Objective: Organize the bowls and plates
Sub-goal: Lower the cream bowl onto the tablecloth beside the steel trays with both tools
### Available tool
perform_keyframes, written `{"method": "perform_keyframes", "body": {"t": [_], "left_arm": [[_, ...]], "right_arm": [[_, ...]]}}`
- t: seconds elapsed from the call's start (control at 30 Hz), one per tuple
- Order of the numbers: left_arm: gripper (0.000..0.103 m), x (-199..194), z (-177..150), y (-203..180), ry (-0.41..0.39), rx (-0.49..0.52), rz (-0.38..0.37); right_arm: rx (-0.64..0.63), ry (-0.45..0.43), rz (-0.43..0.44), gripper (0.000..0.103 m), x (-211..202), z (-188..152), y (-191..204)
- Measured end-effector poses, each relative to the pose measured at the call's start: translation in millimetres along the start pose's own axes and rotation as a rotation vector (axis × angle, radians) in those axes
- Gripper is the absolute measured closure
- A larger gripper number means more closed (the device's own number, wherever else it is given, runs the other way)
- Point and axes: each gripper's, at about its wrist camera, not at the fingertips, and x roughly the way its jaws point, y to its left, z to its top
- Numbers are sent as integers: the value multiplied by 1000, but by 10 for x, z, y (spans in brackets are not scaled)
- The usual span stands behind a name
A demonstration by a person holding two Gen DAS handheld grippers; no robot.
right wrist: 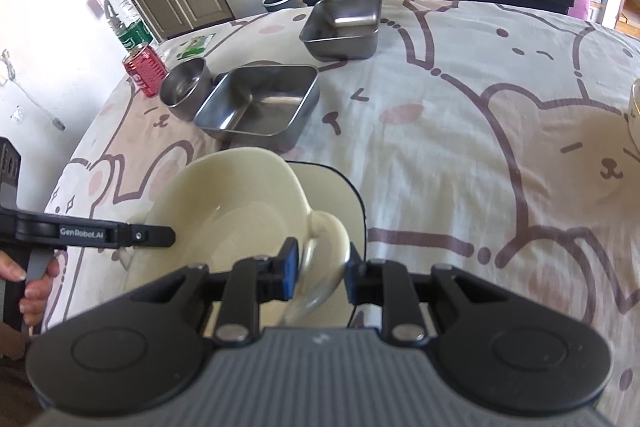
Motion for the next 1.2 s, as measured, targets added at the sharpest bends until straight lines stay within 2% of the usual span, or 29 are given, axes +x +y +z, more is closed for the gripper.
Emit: {"method": "perform_keyframes", "body": {"t": [0.3, 0.93, 1.2], "left_arm": [[70, 32, -1, -36, 5, 22, 25], [69, 80, 20, -33, 10, 18, 28], [71, 71, 23, -94, -2, 49, 43]], "right_arm": [[5, -6, 6, 77, -6, 25, 4], [12, -5, -17, 77, 33, 55, 5], [11, 12, -33, 76, 71, 57, 5]]}}
